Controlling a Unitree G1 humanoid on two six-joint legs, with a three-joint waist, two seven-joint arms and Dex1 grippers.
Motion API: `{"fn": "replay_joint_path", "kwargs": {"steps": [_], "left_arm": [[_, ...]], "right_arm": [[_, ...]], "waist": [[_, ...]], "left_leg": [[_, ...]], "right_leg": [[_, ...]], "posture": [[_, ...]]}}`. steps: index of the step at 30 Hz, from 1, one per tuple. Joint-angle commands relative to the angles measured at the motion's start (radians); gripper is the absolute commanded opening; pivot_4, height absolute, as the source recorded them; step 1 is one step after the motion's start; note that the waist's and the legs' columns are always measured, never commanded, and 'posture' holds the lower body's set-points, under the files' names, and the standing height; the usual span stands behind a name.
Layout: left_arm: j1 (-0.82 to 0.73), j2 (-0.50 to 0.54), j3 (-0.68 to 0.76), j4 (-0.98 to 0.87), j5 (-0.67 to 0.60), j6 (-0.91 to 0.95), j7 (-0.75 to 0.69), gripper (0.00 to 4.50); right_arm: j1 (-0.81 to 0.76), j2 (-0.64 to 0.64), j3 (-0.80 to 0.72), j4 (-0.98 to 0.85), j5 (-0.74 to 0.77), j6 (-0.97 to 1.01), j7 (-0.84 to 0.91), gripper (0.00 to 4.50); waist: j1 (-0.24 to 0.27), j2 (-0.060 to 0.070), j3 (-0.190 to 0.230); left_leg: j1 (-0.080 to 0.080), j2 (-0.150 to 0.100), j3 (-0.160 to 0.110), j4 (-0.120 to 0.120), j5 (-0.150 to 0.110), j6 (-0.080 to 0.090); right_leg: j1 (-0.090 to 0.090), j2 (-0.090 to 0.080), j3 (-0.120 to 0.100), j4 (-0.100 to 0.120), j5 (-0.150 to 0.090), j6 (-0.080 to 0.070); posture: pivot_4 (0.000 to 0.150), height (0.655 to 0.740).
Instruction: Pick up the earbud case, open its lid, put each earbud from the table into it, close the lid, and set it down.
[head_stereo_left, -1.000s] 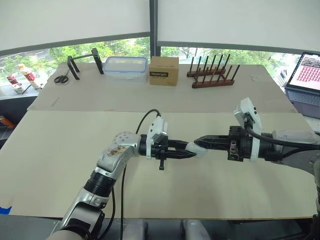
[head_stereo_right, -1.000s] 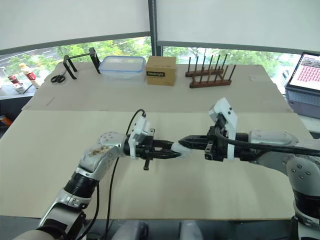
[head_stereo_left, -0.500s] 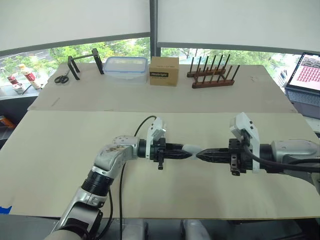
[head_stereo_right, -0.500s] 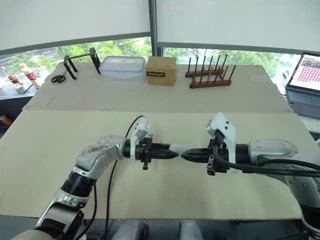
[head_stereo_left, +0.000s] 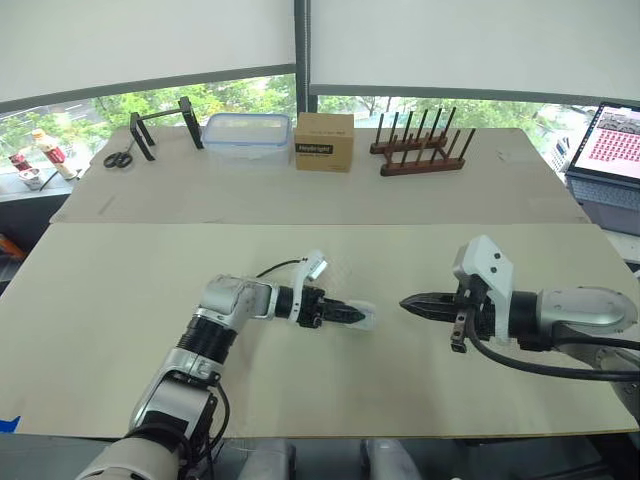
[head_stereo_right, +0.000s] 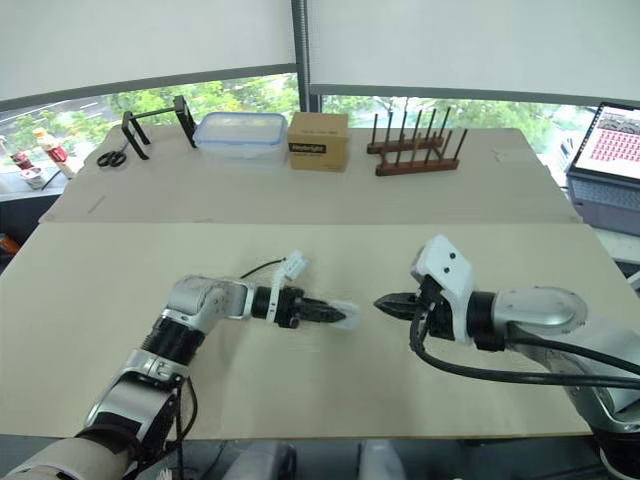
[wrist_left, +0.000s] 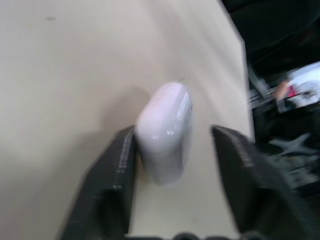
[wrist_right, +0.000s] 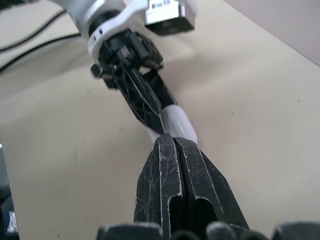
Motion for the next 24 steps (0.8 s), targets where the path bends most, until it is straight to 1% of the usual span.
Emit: {"fn": "replay_joint_path", "kwargs": {"steps": [1,3,4,6,8,9,12,14,16,18,19,21,24], "left_arm": [[0.033,0.048,-0.005,-0.079,0.053,-0.117,-0.016,4.44],[0.056,0.071,0.012,-0.137,0.062,-0.189,-0.024,4.44],[0.071,0.095,0.013,-0.181,0.086,-0.273,-0.040,4.44],[0.097,0.149,0.036,-0.264,0.142,-0.477,-0.065,4.50],[0.107,0.179,0.068,-0.301,0.168,-0.615,-0.074,4.50],[0.111,0.199,0.094,-0.319,0.168,-0.659,-0.081,4.50],[0.156,0.296,0.140,-0.402,0.119,-0.642,-0.154,4.50],[0.258,0.408,0.186,-0.489,0.088,-0.601,-0.207,4.50],[0.356,0.501,0.225,-0.561,0.070,-0.569,-0.232,4.50],[0.477,0.585,0.256,-0.631,0.123,-0.590,-0.216,4.50],[0.531,0.612,0.274,-0.663,0.128,-0.615,-0.226,4.50],[0.589,0.631,0.299,-0.700,0.106,-0.639,-0.238,4.50],[0.596,0.609,0.318,-0.711,0.061,-0.657,-0.236,4.50]], "right_arm": [[-0.004,-0.028,0.002,-0.010,-0.053,-0.064,0.048,0.00],[-0.003,-0.051,0.016,-0.003,-0.086,-0.097,0.093,0.00],[-0.001,-0.060,0.020,0.002,-0.099,-0.111,0.111,0.00],[0.002,-0.099,0.037,0.020,-0.159,-0.175,0.165,0.60],[0.002,-0.124,0.043,0.042,-0.194,-0.222,0.213,1.24],[-0.004,-0.140,0.044,0.054,-0.204,-0.245,0.247,1.63],[-0.015,-0.177,0.040,0.084,-0.222,-0.293,0.329,2.64],[-0.014,-0.205,0.031,0.111,-0.256,-0.360,0.384,3.33],[-0.016,-0.213,0.017,0.145,-0.277,-0.401,0.412,3.33],[-0.021,-0.213,0.008,0.187,-0.286,-0.424,0.432,3.33],[-0.024,-0.211,0.008,0.204,-0.294,-0.435,0.441,3.33],[-0.030,-0.206,0.014,0.224,-0.307,-0.452,0.454,3.33],[-0.053,-0.189,0.033,0.245,-0.318,-0.457,0.465,3.33]], "waist": [[0.000,0.000,0.000],[0.000,0.000,0.000],[0.000,0.000,0.000],[0.001,0.000,0.000],[0.003,0.000,0.000],[0.006,0.000,0.000],[0.007,0.000,0.000],[-0.002,0.001,0.000],[-0.012,0.001,0.000],[-0.016,0.001,0.001],[-0.015,0.001,0.001],[-0.009,0.001,0.001],[0.005,0.002,0.001]], "left_leg": [[0.000,0.000,0.000,0.000,0.000,0.000],[0.000,0.000,0.000,0.000,0.000,0.000],[0.000,0.000,0.000,0.000,0.000,0.000],[0.000,0.000,0.000,0.000,0.000,0.000],[-0.001,0.000,0.001,0.000,0.000,-0.001],[-0.001,0.000,0.001,0.000,0.000,-0.001],[-0.001,0.000,0.001,0.000,0.000,-0.001],[0.000,0.001,0.001,-0.001,0.000,0.000],[0.002,0.003,0.003,-0.002,0.000,0.000],[0.001,0.005,0.003,-0.002,0.000,0.000],[0.002,0.005,0.003,-0.002,-0.001,0.001],[0.002,0.005,0.003,-0.002,-0.001,0.001],[0.002,0.004,0.003,-0.001,-0.001,0.000]], "right_leg": [[0.000,0.000,0.000,0.000,0.000,0.000],[0.000,0.000,0.000,0.000,0.000,0.000],[0.000,0.000,0.000,0.000,0.000,0.000],[-0.001,0.000,0.000,0.000,0.000,0.000],[-0.001,-0.001,0.001,-0.001,0.000,0.000],[-0.001,-0.001,0.001,-0.001,0.000,0.000],[-0.001,-0.001,0.000,-0.001,0.000,0.000],[0.000,-0.001,0.000,-0.001,0.000,0.000],[-0.001,-0.001,0.001,-0.001,0.000,0.000],[-0.001,0.000,0.000,-0.001,0.000,0.000],[-0.001,0.000,0.000,-0.001,0.000,-0.001],[0.000,0.000,0.000,-0.001,0.000,-0.001],[0.001,-0.002,-0.002,-0.002,0.000,-0.001]], "posture": [[0.150,0.7400],[0.150,0.7400],[0.150,0.7400],[0.150,0.7400],[0.150,0.7400],[0.150,0.7400],[0.150,0.7400],[0.150,0.7400],[0.150,0.7400],[0.150,0.7400],[0.150,0.7400],[0.150,0.7400],[0.150,0.7400]]}}
